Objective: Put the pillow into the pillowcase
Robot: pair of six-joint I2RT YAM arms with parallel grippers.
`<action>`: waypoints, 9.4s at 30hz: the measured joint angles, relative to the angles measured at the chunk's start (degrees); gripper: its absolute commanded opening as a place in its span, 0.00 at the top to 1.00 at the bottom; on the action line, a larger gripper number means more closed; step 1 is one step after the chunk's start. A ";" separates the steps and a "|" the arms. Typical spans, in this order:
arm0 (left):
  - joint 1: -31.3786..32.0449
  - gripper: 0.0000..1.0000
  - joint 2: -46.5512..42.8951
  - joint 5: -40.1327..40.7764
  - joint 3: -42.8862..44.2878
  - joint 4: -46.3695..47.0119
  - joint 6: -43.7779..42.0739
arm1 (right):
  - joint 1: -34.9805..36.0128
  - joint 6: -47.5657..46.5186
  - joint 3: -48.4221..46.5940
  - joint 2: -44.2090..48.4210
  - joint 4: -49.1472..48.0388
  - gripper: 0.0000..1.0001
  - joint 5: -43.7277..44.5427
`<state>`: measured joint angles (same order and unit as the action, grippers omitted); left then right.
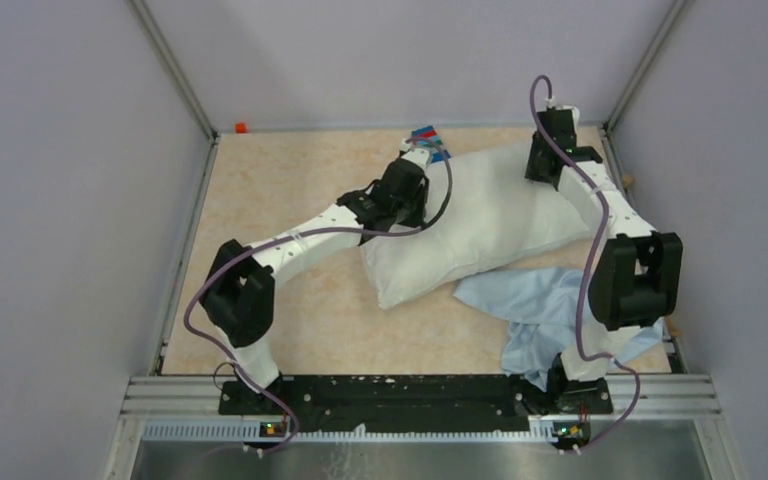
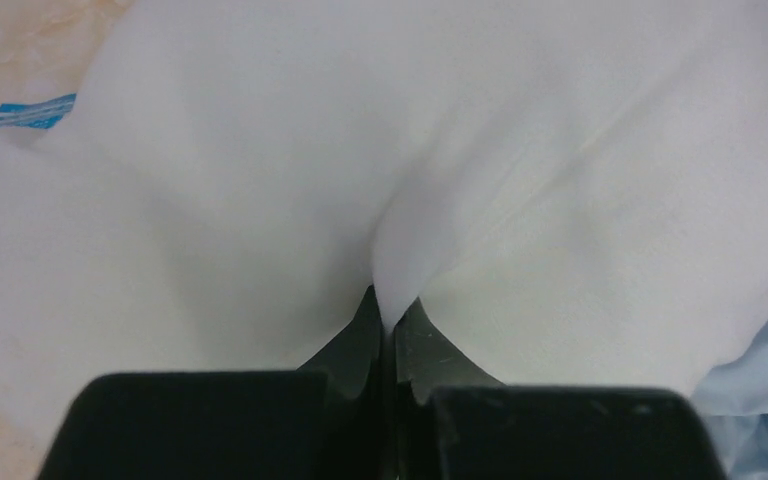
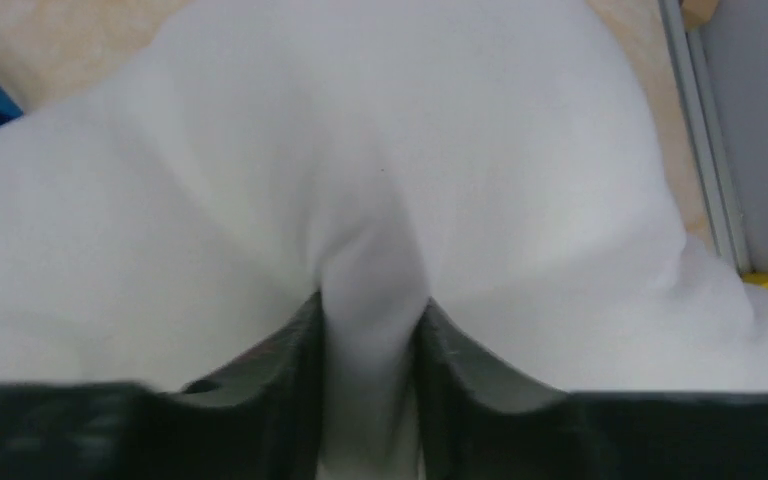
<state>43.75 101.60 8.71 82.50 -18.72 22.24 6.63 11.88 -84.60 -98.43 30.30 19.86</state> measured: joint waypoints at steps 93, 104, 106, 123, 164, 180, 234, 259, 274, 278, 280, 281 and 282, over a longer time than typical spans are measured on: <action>14.05 1.00 17.29 -11.23 -0.70 6.93 1.73 | 15.96 41.00 52.72 46.93 13.73 1.00 12.83; 7.85 1.00 4.04 -2.43 -3.04 -0.37 -0.02 | 17.92 23.58 18.91 30.32 11.19 1.00 4.81; 4.66 1.00 -1.25 -1.84 -3.43 -0.70 -0.33 | 18.64 21.07 10.56 26.71 11.41 1.00 3.21; 0.87 0.16 -17.22 -8.44 -4.59 2.54 -5.18 | 19.10 10.62 -26.95 14.99 18.25 1.00 -4.17; 12.46 1.00 -37.94 -9.97 -8.83 27.41 -23.74 | 21.31 2.75 -28.98 26.25 20.87 1.00 -14.53; -12.31 1.00 -18.23 12.24 22.60 -3.56 -13.99 | 22.27 5.60 -28.04 3.13 1.01 0.56 -34.40; -35.43 1.00 -10.60 -7.52 11.34 -7.02 -3.13 | 34.75 0.00 -9.38 27.87 13.53 1.00 4.35; 8.31 1.00 -14.23 -35.36 22.71 -6.03 -16.72 | 0.57 4.09 -39.39 10.93 8.90 1.00 9.35; 18.99 0.25 -5.38 -22.23 15.37 -4.42 -13.25 | 7.96 19.52 -47.15 -6.67 -8.98 1.00 -40.39; 14.93 0.22 -19.61 -8.87 3.06 -4.35 -9.33 | 17.81 21.75 -37.24 -8.87 -13.42 1.00 -46.51; 14.88 0.17 -28.35 -1.55 0.68 -4.42 -8.00 | 22.40 21.79 -33.18 -10.10 -14.88 1.00 -47.80; 15.19 0.14 -32.22 2.12 0.61 -4.20 -7.50 | 25.03 21.73 -30.36 -10.40 -15.87 1.00 -47.98; 15.32 0.11 -36.04 6.12 0.66 -3.39 -7.30 | 27.69 21.68 -27.21 -10.47 -16.72 1.00 -48.11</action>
<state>59.07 65.56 14.83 83.15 -22.11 14.94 34.33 33.56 -111.81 -108.90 13.58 -28.25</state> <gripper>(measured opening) 0.813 0.006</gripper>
